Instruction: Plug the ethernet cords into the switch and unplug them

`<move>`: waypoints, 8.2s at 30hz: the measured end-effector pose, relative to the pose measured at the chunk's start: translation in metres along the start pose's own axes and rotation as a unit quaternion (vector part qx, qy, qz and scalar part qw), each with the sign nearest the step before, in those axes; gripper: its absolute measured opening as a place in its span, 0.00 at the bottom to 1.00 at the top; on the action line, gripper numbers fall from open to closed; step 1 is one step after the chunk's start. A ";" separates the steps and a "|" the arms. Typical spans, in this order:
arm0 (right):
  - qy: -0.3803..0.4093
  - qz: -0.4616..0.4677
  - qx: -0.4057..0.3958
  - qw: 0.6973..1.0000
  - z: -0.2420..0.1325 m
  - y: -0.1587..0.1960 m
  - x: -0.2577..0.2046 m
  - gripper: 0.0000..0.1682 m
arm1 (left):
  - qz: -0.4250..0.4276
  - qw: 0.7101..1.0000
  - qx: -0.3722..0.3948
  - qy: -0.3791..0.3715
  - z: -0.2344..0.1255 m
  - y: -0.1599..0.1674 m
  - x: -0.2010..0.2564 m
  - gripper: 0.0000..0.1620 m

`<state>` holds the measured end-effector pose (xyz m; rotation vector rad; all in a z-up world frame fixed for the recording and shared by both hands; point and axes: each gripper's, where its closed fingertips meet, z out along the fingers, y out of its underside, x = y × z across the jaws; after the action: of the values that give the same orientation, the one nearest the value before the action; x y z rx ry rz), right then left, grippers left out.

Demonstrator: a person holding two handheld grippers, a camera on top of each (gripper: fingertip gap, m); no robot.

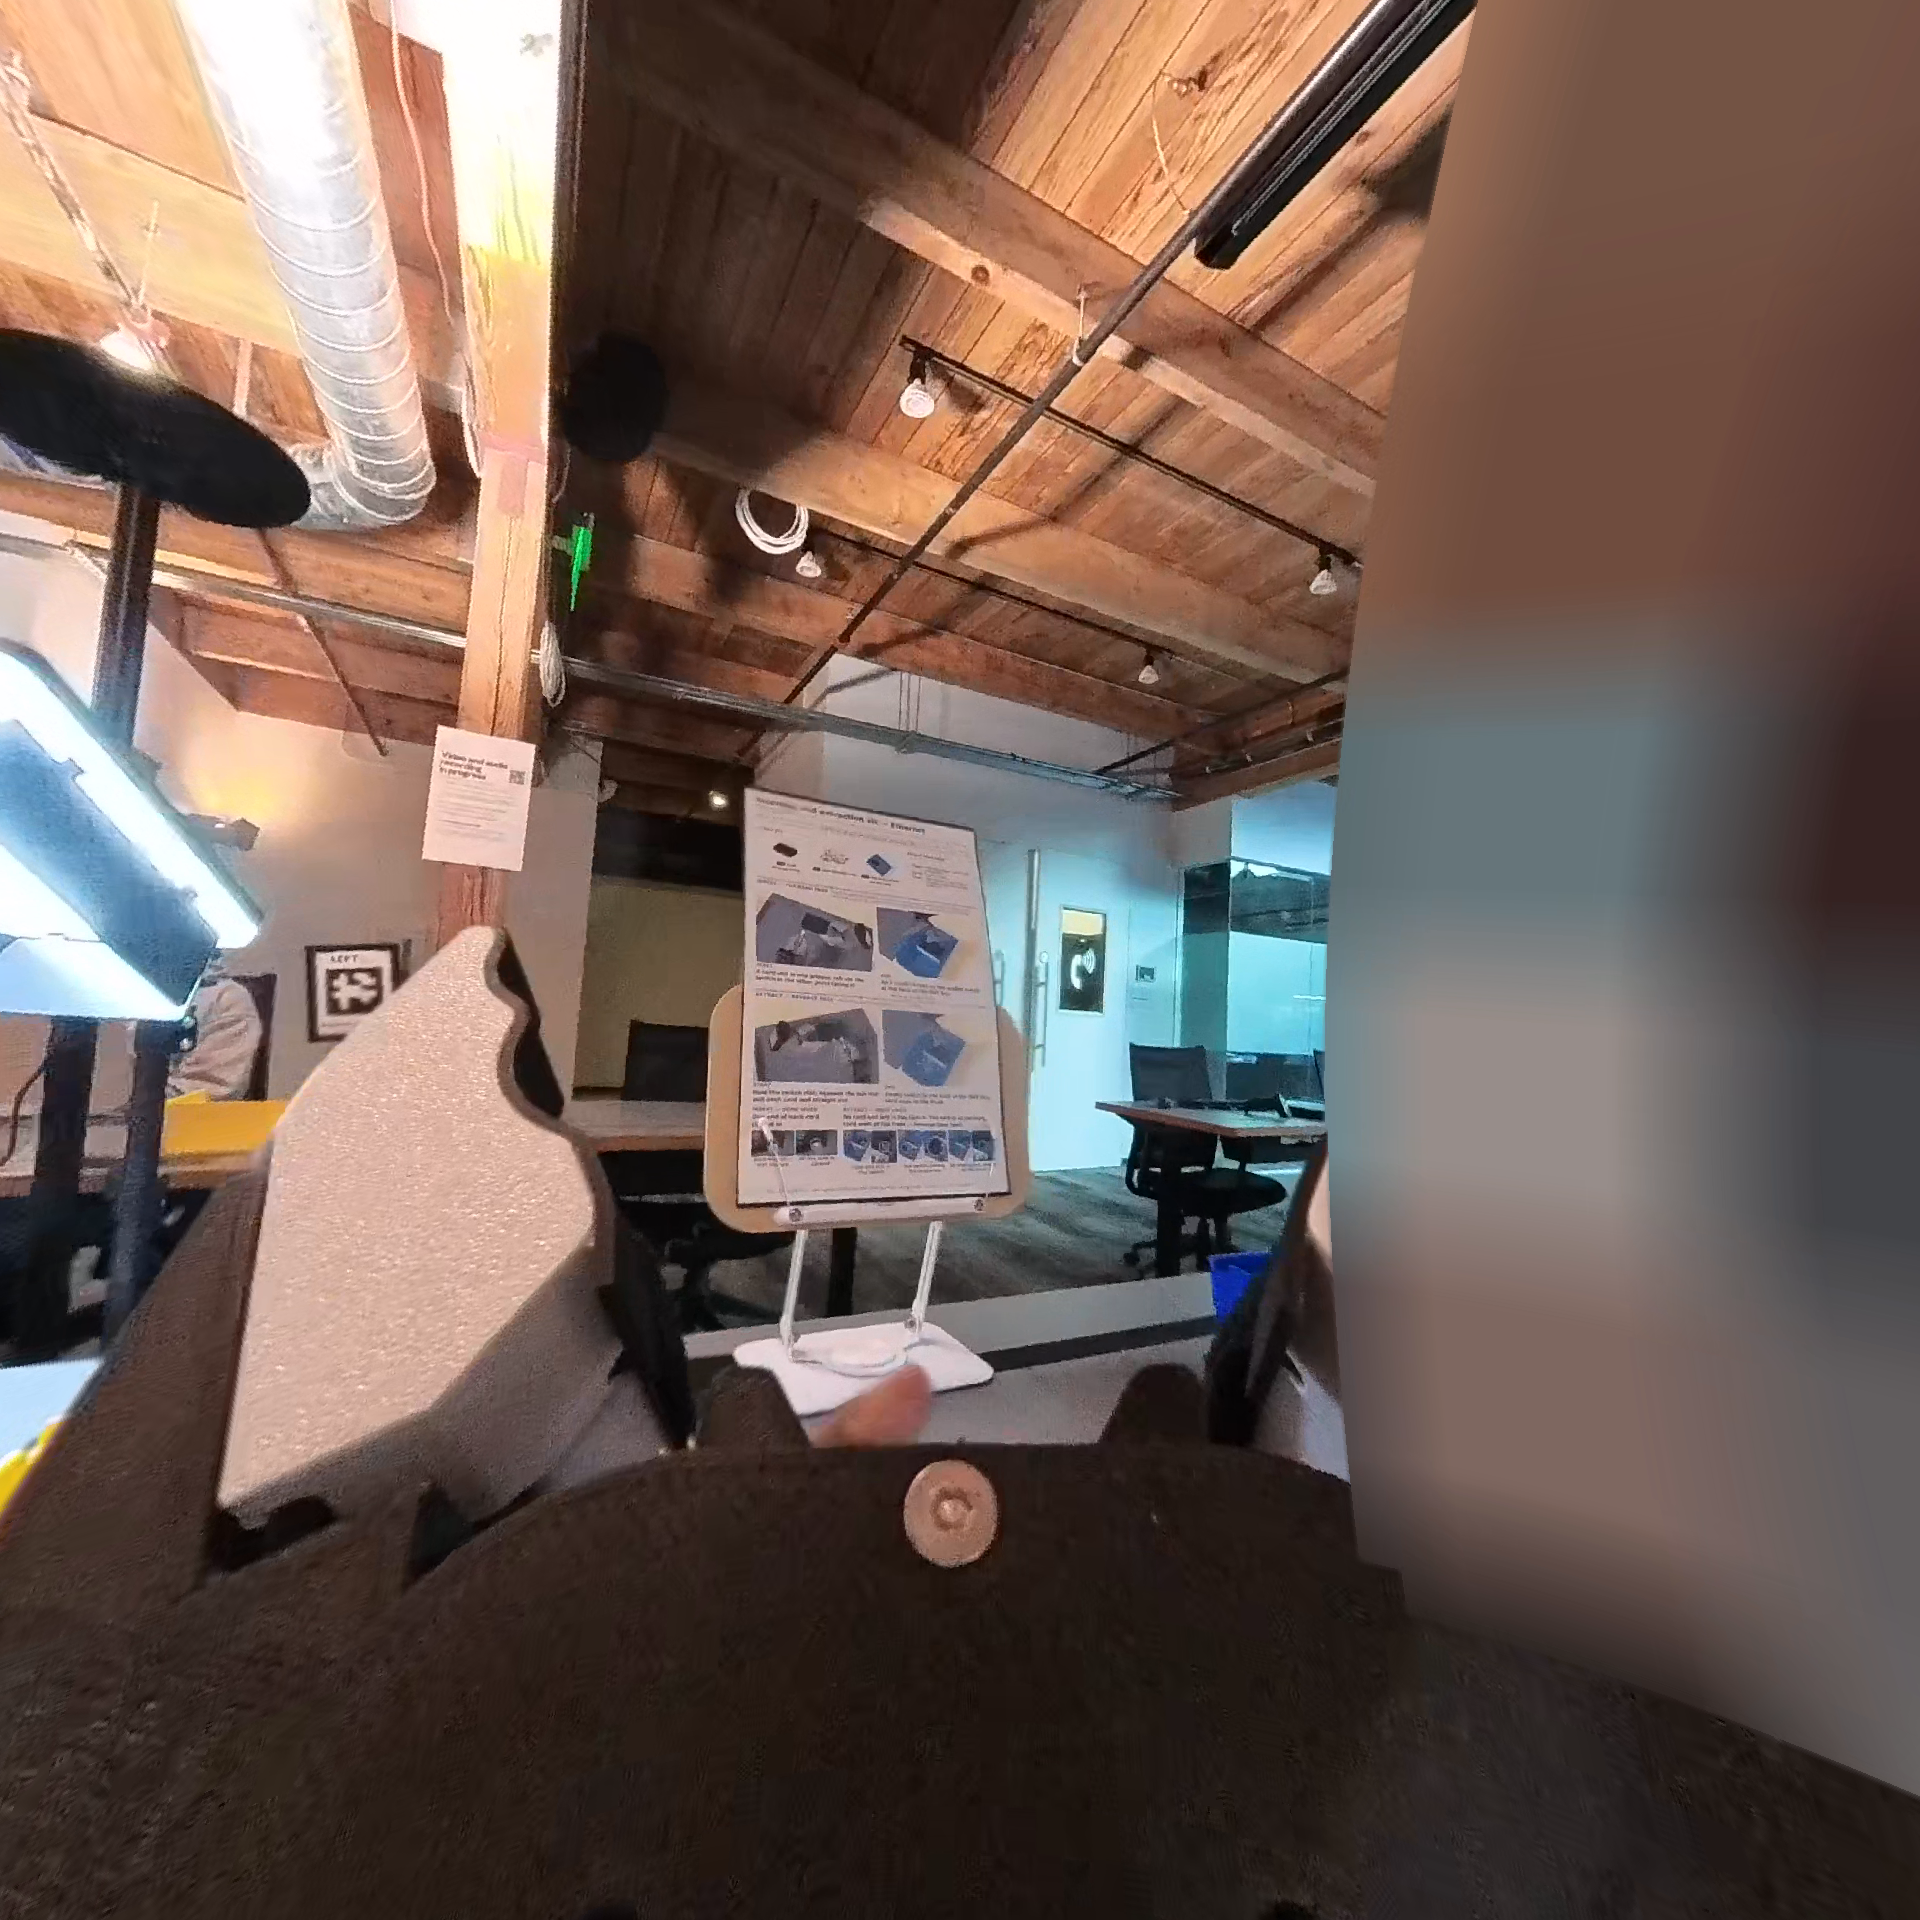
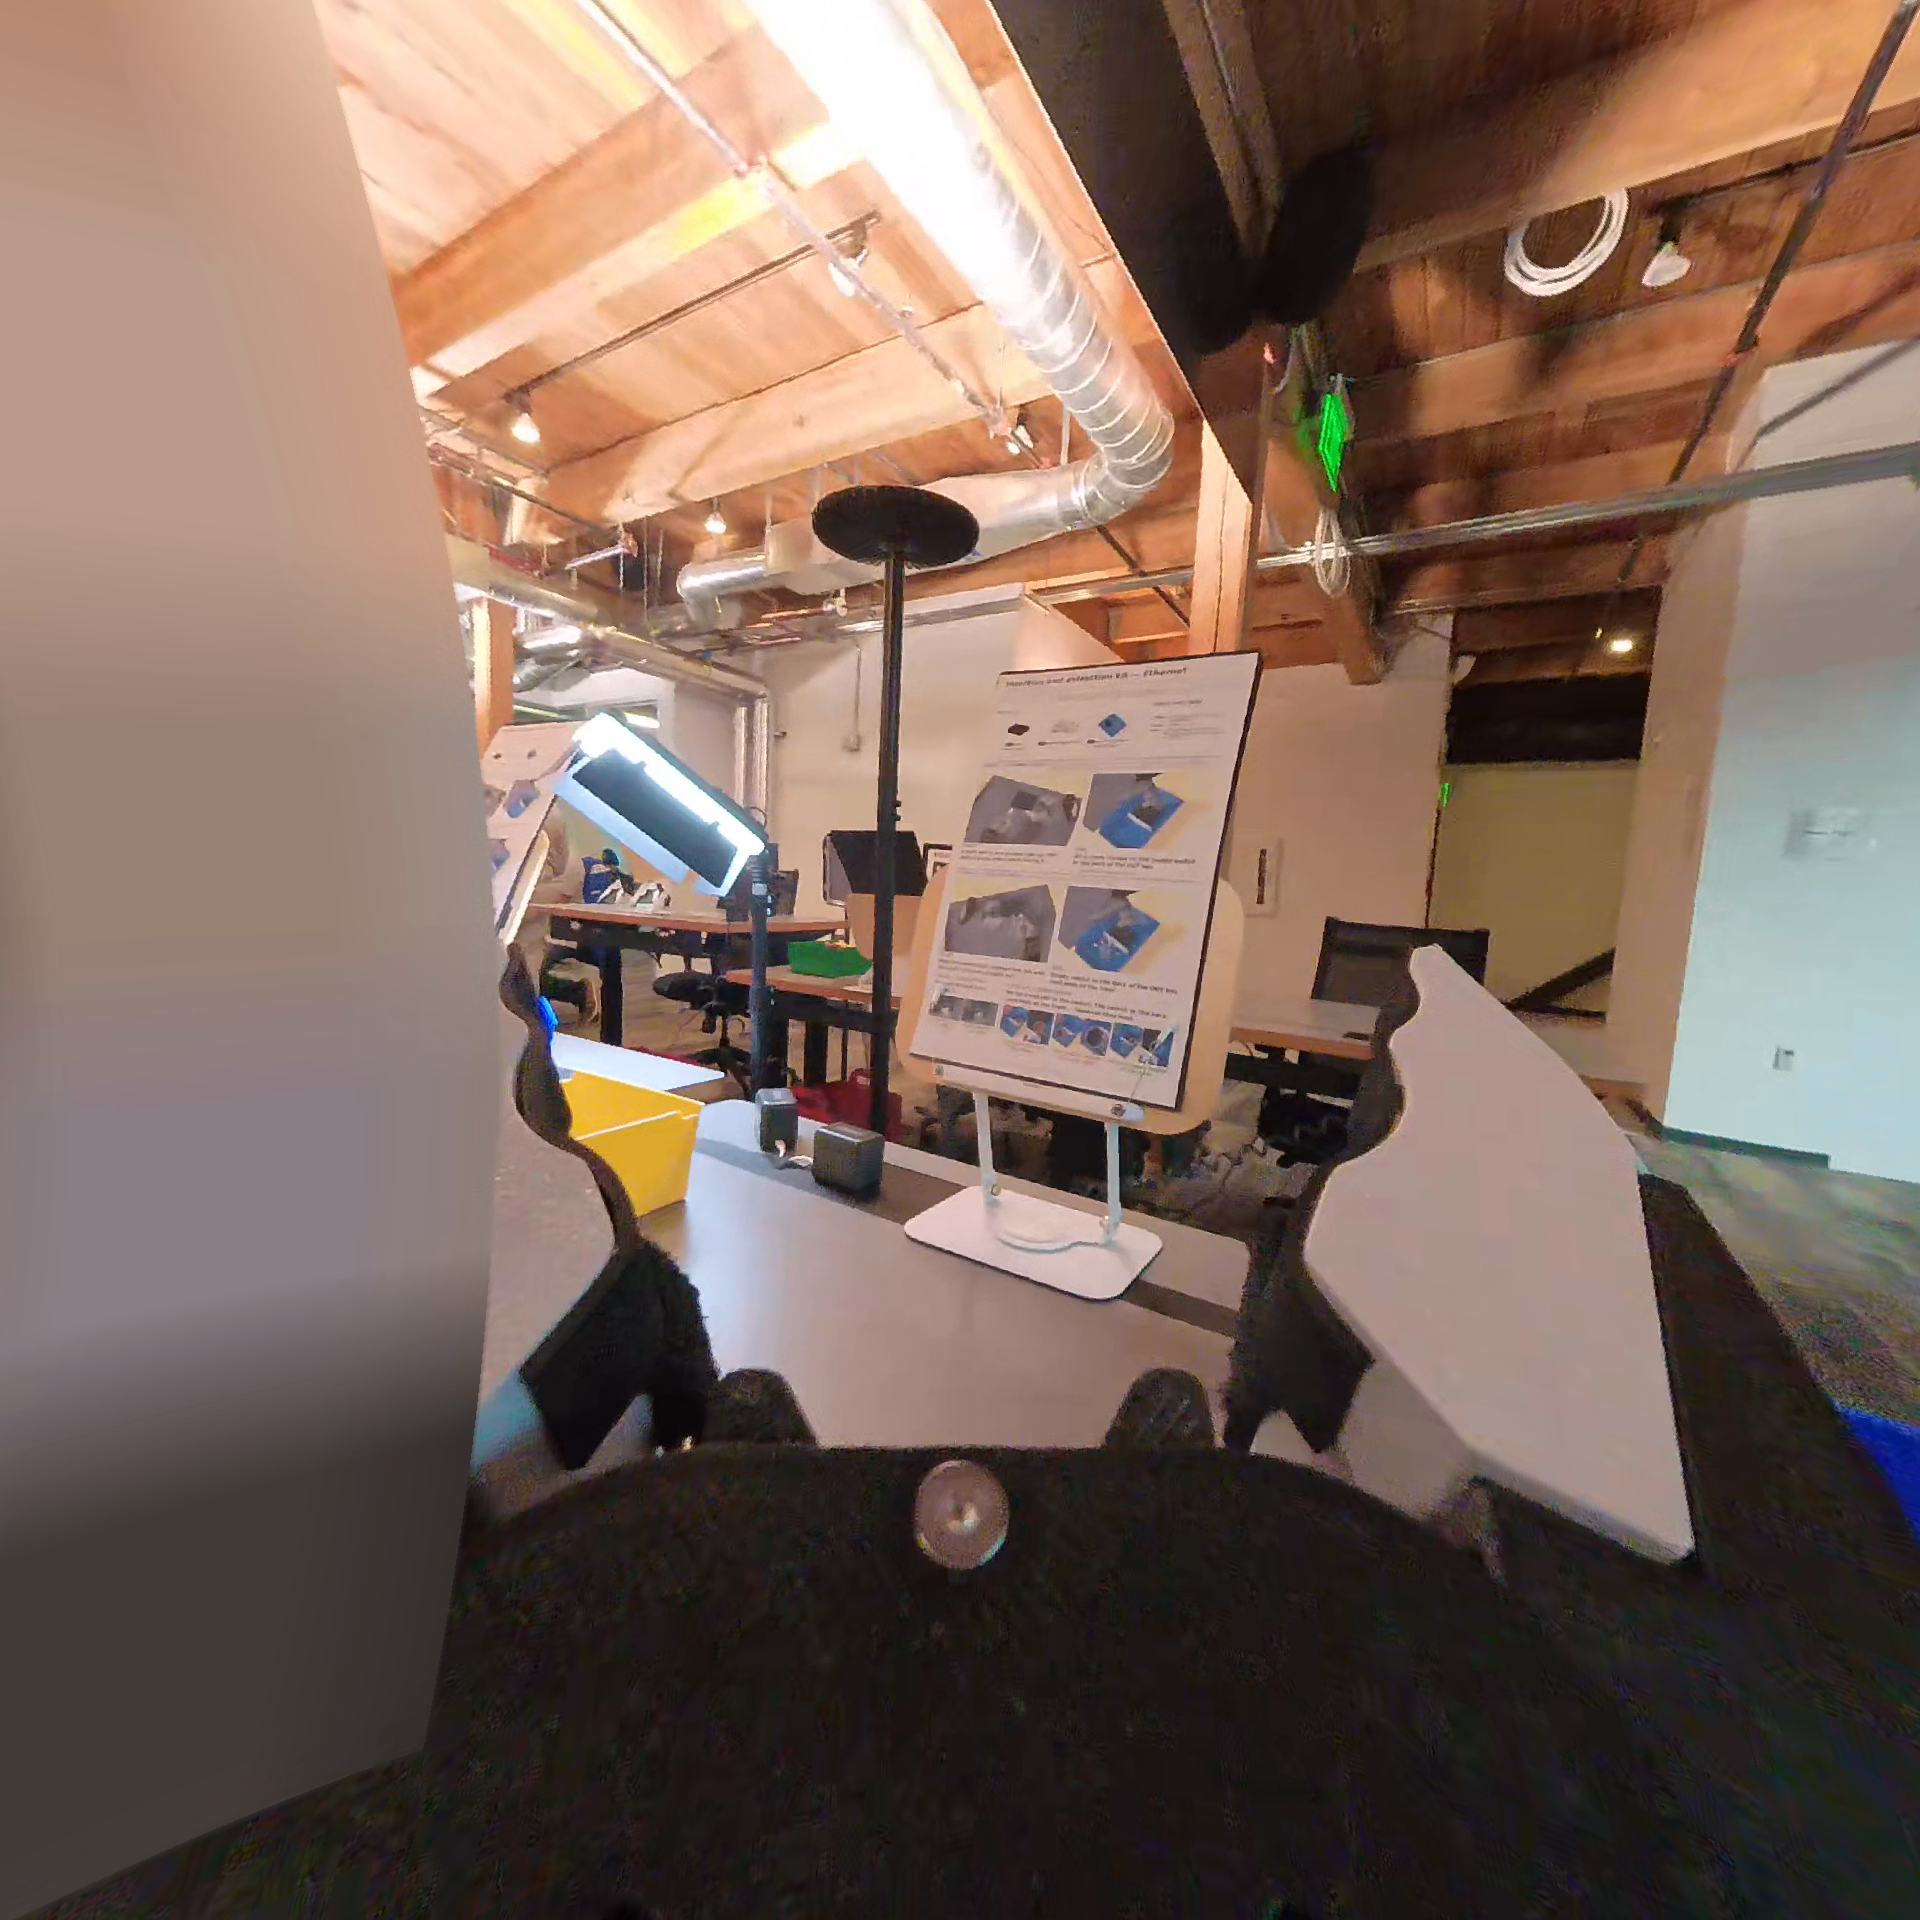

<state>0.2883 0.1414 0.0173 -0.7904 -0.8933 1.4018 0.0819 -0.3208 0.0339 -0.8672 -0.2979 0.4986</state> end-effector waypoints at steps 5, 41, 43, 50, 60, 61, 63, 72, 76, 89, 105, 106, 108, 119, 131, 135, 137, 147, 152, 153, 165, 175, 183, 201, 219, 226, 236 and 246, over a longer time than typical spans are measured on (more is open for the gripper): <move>-0.001 -0.012 0.009 1.000 0.003 -0.007 -0.005 0.87 | 0.069 0.997 -0.012 -0.037 0.001 -0.003 0.010 0.90; -0.055 -0.064 0.020 0.996 -0.010 -0.043 -0.034 0.87 | 0.150 0.983 -0.094 -0.045 -0.015 -0.033 0.065 0.90; -0.062 -0.053 0.004 0.997 -0.002 -0.031 -0.033 0.87 | 0.154 0.977 -0.127 -0.075 -0.008 -0.013 0.041 0.89; -0.044 -0.018 -0.066 0.997 0.041 0.013 -0.016 0.72 | 0.127 0.937 -0.295 -0.139 0.016 0.087 -0.066 0.86; -0.023 -0.039 -0.170 0.984 0.091 0.084 0.005 0.00 | 0.159 0.914 -0.363 -0.087 0.051 0.144 -0.126 0.00; -0.050 -0.045 -0.185 0.980 0.096 0.095 -0.003 0.00 | 0.154 0.908 -0.382 -0.075 0.053 0.150 -0.128 0.00; -0.117 -0.049 -0.209 0.970 0.106 0.119 -0.024 0.03 | 0.140 0.896 -0.418 -0.043 0.059 0.165 -0.133 0.02; -0.190 -0.011 -0.273 0.943 0.130 0.215 -0.046 0.40 | 0.102 0.741 -0.643 0.167 0.100 0.276 -0.214 0.37; -0.207 0.031 -0.243 0.947 0.133 0.210 -0.051 0.39 | 0.142 0.646 -0.726 0.187 0.101 0.342 -0.286 0.36; -0.152 0.054 -0.239 0.957 0.109 0.199 -0.027 0.33 | 0.171 0.509 -0.802 0.262 0.053 0.442 -0.336 0.45; -0.161 0.032 -0.261 0.951 0.108 0.205 -0.035 0.33 | 0.216 0.495 -0.805 0.247 0.036 0.446 -0.351 0.40; -0.162 0.031 -0.263 0.951 0.107 0.205 -0.035 0.33 | 0.221 0.514 -0.794 0.237 0.042 0.440 -0.350 0.40; -0.164 0.031 -0.266 0.949 0.107 0.207 -0.036 0.32 | 0.233 0.566 -0.761 0.212 0.061 0.423 -0.350 0.40; -0.212 0.057 -0.267 0.938 0.115 0.218 -0.064 0.32 | 0.208 0.851 -0.443 0.192 0.146 0.284 -0.205 0.40; -0.265 0.175 -0.241 0.917 0.146 0.214 -0.127 0.35 | 0.200 0.919 -0.293 0.171 0.130 0.281 0.001 0.40; -0.271 0.215 -0.250 0.904 0.158 0.222 -0.154 0.34 | 0.248 0.910 -0.296 0.149 0.119 0.306 0.039 0.40; -0.264 0.202 -0.257 0.907 0.164 0.229 -0.161 0.34 | 0.255 0.906 -0.294 0.164 0.114 0.315 0.061 0.40; -0.279 0.156 -0.336 0.886 0.157 0.269 -0.174 0.18 | 0.304 0.875 -0.320 0.198 0.099 0.341 0.087 0.40; -0.297 0.028 -0.359 0.885 0.145 0.283 -0.164 0.16 | 0.276 0.843 -0.370 0.277 0.079 0.357 0.088 0.39; -0.315 0.015 -0.359 0.879 0.142 0.282 -0.165 0.16 | 0.255 0.843 -0.370 0.295 0.076 0.357 0.088 0.41; -0.557 -0.137 -0.305 0.760 0.108 0.258 -0.190 0.16 | 0.120 0.827 -0.325 0.444 0.049 0.349 0.127 0.19; -0.315 0.224 -0.207 0.899 0.170 0.237 -0.171 0.69 | 0.248 0.914 -0.299 0.114 0.104 0.338 0.067 0.17; -0.221 0.259 -0.135 0.931 0.177 0.246 -0.170 0.47 | 0.391 0.866 -0.296 0.100 0.107 0.343 0.090 0.17; -0.223 0.748 -0.024 0.625 0.180 0.218 -0.106 0.44 | -0.030 0.934 -0.298 0.196 0.097 0.325 0.102 0.35; -0.368 0.282 -0.194 0.865 0.158 0.228 -0.191 0.44 | -0.192 0.857 -0.327 0.349 0.080 0.332 0.157 0.49; -0.397 0.269 -0.210 0.852 0.147 0.235 -0.190 0.43 | -0.139 0.867 -0.320 0.357 0.078 0.321 0.135 0.43; -0.464 0.271 -0.439 0.720 0.118 0.273 -0.183 0.44 | 0.529 0.643 -0.298 0.467 0.055 0.358 0.102 0.43; -0.479 0.195 -0.352 0.780 0.126 0.271 -0.176 0.16 | 0.290 0.792 -0.338 0.417 0.078 0.341 0.109 0.59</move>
<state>0.0560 -0.0325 -0.1723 -0.8064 -2.2506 1.8858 0.0390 -0.0266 -0.1805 -1.8133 0.6852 0.5222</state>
